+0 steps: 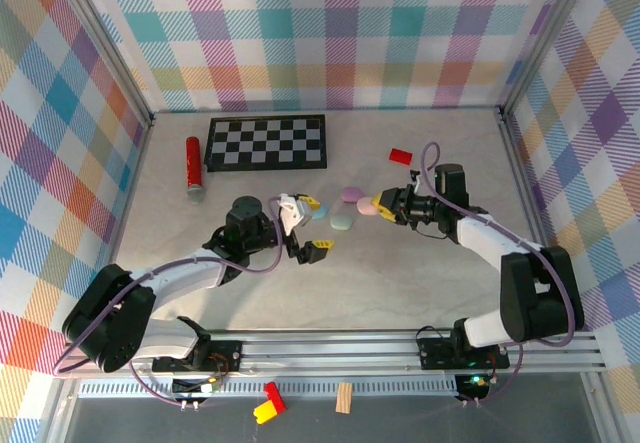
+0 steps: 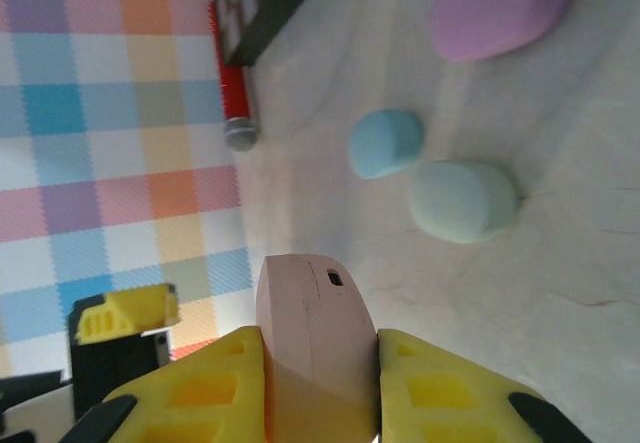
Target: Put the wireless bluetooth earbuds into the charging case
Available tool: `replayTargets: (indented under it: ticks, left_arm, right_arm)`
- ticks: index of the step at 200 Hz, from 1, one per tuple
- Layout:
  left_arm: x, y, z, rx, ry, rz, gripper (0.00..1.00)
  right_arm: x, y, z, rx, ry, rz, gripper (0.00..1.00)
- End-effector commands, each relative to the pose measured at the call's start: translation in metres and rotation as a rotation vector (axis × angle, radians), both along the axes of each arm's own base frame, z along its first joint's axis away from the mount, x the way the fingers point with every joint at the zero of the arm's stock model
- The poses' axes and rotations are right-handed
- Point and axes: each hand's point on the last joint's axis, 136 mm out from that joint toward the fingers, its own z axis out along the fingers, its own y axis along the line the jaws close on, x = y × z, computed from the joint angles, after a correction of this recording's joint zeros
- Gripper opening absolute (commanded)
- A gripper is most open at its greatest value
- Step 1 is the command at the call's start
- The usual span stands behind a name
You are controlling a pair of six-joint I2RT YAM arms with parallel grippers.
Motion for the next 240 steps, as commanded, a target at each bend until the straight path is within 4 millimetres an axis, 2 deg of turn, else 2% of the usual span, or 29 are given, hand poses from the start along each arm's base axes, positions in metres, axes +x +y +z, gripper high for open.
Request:
replayTargets:
  ticks: [1,30,82,98,116,142,160,182,217,240]
  left_arm:
    - [-0.007,0.001,-0.022,0.101,0.011,-0.007,1.00]
    - [-0.009,-0.001,-0.030,0.133,0.024,-0.017,1.00]
    - [-0.006,-0.002,-0.034,0.147,0.024,-0.011,1.00]
    - [-0.002,0.001,-0.034,0.145,0.018,0.021,1.00]
    - [0.009,0.008,-0.030,0.131,-0.005,0.105,1.00]
    - [0.030,0.031,-0.014,0.094,-0.026,0.271,1.00]
    - [0.047,0.059,-0.004,0.079,-0.053,0.434,1.00]
    - [0.067,0.105,0.000,0.112,-0.093,0.663,1.00]
    - [0.076,0.175,0.008,0.104,-0.158,0.956,1.00]
    - [0.079,0.213,0.001,0.083,-0.168,1.082,1.00]
  right_arm:
    - [-0.001,-0.008,-0.033,-0.081,0.014,-0.015,0.18]
    - [-0.001,-0.015,-0.064,-0.150,0.055,-0.030,0.18]
    - [-0.005,-0.028,-0.110,-0.261,0.127,-0.058,0.19]
    - [-0.006,-0.033,-0.114,-0.297,0.124,-0.063,0.28]
    - [-0.004,-0.039,-0.111,-0.345,0.102,-0.077,0.48]
    - [0.002,-0.059,-0.099,-0.468,0.049,-0.127,0.70]
    - [0.008,-0.075,-0.082,-0.576,-0.019,-0.161,0.80]
    - [0.017,-0.105,-0.057,-0.754,-0.124,-0.219,0.86]
    - [0.032,-0.150,0.002,-1.017,-0.421,-0.342,0.94]
    - [0.039,-0.177,0.018,-1.185,-0.629,-0.438,1.00]
